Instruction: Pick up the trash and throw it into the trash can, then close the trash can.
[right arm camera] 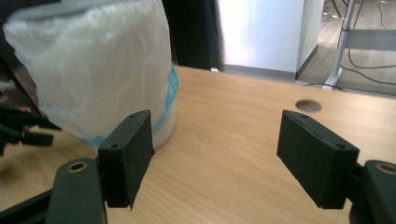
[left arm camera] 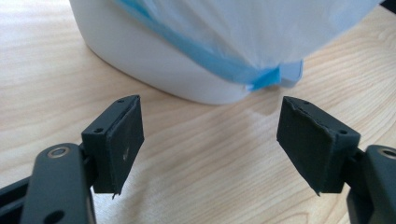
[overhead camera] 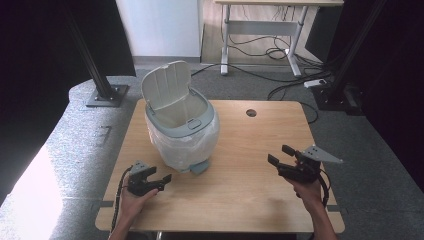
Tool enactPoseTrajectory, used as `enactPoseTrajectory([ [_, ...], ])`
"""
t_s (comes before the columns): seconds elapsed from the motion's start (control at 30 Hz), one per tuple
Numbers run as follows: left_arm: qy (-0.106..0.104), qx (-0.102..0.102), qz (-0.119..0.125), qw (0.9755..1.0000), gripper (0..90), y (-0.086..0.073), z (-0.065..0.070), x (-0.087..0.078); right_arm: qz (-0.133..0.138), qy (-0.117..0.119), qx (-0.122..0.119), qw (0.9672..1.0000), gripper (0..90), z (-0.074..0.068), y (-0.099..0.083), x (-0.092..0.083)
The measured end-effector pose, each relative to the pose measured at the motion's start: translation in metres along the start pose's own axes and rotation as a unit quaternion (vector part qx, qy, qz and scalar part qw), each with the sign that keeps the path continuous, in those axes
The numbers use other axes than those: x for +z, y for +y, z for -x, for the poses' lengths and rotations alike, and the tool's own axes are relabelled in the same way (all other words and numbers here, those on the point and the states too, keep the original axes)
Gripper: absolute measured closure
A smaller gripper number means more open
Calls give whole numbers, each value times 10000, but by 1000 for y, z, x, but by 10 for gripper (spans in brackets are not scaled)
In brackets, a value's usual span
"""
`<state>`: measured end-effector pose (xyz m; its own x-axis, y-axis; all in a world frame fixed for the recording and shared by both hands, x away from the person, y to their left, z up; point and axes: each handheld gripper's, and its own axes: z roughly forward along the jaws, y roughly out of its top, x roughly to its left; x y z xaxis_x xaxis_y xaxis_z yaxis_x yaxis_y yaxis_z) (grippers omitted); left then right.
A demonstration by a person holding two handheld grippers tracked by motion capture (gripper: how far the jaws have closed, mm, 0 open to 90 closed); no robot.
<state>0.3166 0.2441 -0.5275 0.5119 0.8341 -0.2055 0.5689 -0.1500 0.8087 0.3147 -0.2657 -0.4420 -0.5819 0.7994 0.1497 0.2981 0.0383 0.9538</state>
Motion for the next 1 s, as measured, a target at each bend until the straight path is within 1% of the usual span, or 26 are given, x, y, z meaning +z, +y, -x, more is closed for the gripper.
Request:
enactPoseTrajectory([
  [0.1,-8,-16,100,9999,222,4,0,-5,-54,-12,53,10000,271,3,-12,0],
  [0.17,-14,-9,119,9999,218,6,0,-7,-162,-45,19,9999,269,4,-17,2],
  [0.2,-10,-11,137,9999,216,6,0,-8,-168,-52,13,9998,270,4,-19,2],
  [0.23,-25,-20,159,9999,214,7,0,-10,-185,-33,40,9998,270,4,-20,2],
  [0.3,-43,-15,203,9998,204,9,0,-13,-221,-51,6,9997,270,5,-22,3],
  [0.4,-83,-10,301,9995,191,13,2,-18,-248,-67,43,9997,270,6,-23,5],
  [0.5,-143,2,364,9992,184,18,3,-22,-265,-70,26,9996,270,6,-25,5],
  [0.6,-194,52,415,9989,176,25,4,-26,-321,-75,30,9995,269,6,-28,5],
  [0.8,-314,100,641,9974,160,42,6,-40,-405,-105,121,9991,271,10,-35,3],
  [1.0,-332,170,807,9960,158,61,6,-51,-513,-138,168,9984,269,14,-41,3],
])
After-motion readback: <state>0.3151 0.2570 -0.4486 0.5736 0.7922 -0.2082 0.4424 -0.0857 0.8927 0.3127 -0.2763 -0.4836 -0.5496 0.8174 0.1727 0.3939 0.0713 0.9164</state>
